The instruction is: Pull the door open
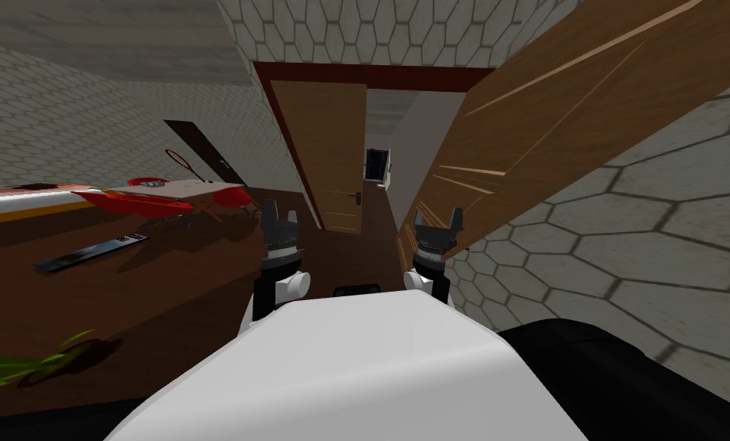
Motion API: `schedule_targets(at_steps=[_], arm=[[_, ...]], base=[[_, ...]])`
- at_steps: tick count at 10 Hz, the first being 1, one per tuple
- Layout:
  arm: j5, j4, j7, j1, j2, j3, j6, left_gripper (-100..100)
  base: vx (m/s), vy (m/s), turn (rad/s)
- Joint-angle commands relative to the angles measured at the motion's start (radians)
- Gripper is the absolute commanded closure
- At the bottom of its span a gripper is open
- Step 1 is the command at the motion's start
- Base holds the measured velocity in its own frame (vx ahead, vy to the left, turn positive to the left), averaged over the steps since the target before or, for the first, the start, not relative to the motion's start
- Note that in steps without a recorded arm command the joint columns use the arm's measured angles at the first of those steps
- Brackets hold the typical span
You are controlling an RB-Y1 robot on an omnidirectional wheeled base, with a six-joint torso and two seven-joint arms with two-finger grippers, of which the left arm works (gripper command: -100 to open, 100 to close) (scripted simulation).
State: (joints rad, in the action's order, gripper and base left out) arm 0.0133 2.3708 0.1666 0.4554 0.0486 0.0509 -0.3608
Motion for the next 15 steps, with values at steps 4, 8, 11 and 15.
schedule_targets(at_steps=[4, 8, 11, 15], arm=[[0.012, -0.088, -0.024, -0.036, -0.040, -0.009, -0.001, -100], [0.023, -0.174, -0.048, -0.070, -0.074, -0.018, -0.001, -100], [0.032, -0.234, -0.065, -0.094, -0.096, -0.024, -0.001, -100], [0.044, -0.326, -0.090, -0.131, -0.128, -0.033, -0.002, -100]], base=[[0.131, -0.018, -0.059], [0.120, -0.024, -0.054], [0.088, -0.021, -0.059], [0.096, -0.022, -0.059]])
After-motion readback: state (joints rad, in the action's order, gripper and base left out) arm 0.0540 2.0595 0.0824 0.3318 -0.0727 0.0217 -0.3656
